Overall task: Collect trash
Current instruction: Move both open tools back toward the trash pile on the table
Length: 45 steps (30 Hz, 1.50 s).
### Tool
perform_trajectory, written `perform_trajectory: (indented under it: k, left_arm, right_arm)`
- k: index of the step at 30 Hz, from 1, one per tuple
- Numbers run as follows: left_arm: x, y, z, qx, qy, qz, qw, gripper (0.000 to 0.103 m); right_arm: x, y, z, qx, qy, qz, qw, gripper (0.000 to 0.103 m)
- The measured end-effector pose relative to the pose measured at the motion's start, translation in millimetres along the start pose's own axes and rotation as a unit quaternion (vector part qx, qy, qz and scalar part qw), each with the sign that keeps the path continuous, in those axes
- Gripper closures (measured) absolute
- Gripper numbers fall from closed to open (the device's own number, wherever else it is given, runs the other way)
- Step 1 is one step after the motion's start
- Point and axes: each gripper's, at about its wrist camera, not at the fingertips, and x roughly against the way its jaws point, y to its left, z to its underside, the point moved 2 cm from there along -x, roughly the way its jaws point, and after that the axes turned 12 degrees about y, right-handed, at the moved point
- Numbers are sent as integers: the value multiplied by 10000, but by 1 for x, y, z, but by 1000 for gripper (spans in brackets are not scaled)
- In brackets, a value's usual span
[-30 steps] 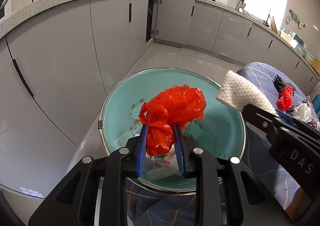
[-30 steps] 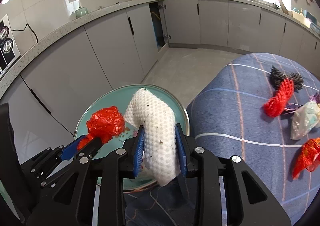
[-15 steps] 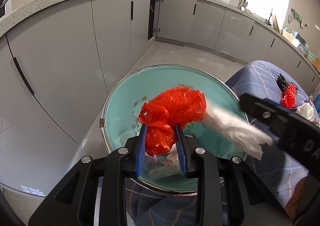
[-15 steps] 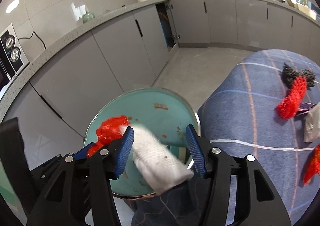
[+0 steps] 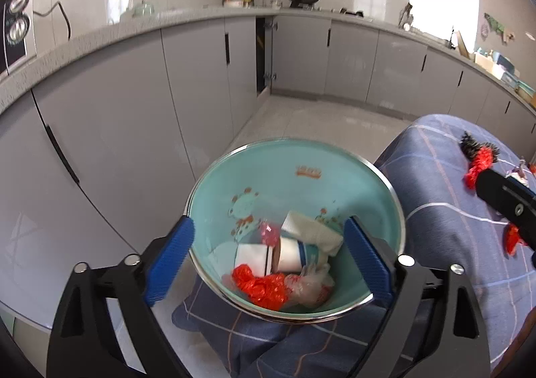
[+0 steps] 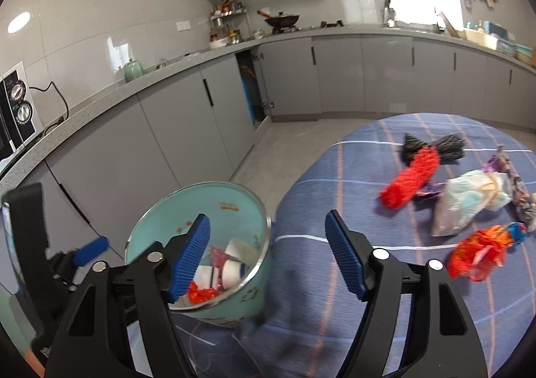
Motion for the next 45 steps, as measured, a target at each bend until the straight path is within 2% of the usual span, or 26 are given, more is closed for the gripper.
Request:
perform_trajectory:
  k: [7,13,17,25,33,39,45]
  left_arm:
    - [26,-16,4,-184,-278,5,9994,6]
    - [40,-29,9,-289,-368,-26,9989,6]
    - [49,-38,12,-382,-432,-62,9983,6]
    - [66,-55,19,-543,-521,115,9971,6]
    - [71,-68,23,-551,-448,250,9972,6]
    - [71,-84,29,-734,-420,275,9960,6]
    - [64,-106,36,-968,-276,483,9937,6]
  right_arm:
    - [20,-19,5,-123,-146,126,9997,31]
    - [33,-30,11,-172,-205,249,9993,23]
    - [46,-40,16,-234,-319,361,9986,22]
    - [65,-63,27,-475,-427,493,9967,22]
    - [80,-88,38,-711,-467,680,9941,22]
    - [84,-111,47,-959,-432,824,9910,22]
    - [89,-142,61,-1243,-346,1055,9860,22]
